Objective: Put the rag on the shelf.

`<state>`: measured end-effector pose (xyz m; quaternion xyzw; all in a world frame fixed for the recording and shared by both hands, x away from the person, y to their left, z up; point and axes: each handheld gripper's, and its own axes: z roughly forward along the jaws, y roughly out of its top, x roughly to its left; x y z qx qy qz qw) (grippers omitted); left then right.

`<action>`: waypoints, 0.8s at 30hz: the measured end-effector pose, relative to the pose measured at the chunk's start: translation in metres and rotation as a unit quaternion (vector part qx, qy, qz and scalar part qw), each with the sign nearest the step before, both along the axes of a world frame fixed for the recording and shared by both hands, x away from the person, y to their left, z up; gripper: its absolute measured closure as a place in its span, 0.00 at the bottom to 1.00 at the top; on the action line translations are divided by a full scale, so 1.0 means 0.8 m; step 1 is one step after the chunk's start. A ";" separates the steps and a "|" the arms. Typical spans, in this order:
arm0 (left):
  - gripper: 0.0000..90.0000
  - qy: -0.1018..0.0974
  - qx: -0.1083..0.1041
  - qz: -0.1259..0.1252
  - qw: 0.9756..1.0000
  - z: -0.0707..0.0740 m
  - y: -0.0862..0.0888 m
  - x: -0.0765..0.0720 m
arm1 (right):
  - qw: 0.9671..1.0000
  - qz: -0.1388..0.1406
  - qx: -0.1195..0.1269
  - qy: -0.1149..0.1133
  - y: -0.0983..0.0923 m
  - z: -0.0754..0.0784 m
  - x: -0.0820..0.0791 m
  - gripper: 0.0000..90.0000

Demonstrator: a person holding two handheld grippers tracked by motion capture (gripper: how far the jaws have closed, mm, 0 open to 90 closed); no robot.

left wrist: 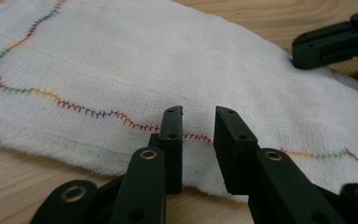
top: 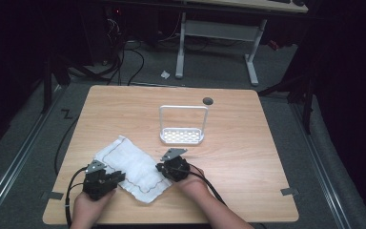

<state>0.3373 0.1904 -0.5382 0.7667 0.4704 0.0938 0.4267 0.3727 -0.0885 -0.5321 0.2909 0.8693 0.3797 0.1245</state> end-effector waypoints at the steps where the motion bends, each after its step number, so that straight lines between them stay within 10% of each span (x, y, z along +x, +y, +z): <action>1: 0.81 0.000 0.000 -0.004 1.000 0.000 -0.005 0.000 | 1.000 0.001 0.001 -0.004 -0.008 -0.001 -0.009 0.96; 14: 0.80 -0.026 0.024 -0.098 0.995 0.001 -0.077 -0.031 | 0.999 -0.029 0.035 0.011 -0.099 -0.003 -0.107 0.94; 20: 0.86 -0.047 0.027 -0.052 0.997 0.007 -0.064 -0.034 | 0.998 -0.034 0.051 -0.019 -0.086 0.014 -0.082 0.92; 24: 0.90 -0.024 0.033 -0.039 0.998 0.001 -0.062 -0.021 | 0.998 -0.046 0.026 -0.018 -0.053 0.010 -0.022 0.95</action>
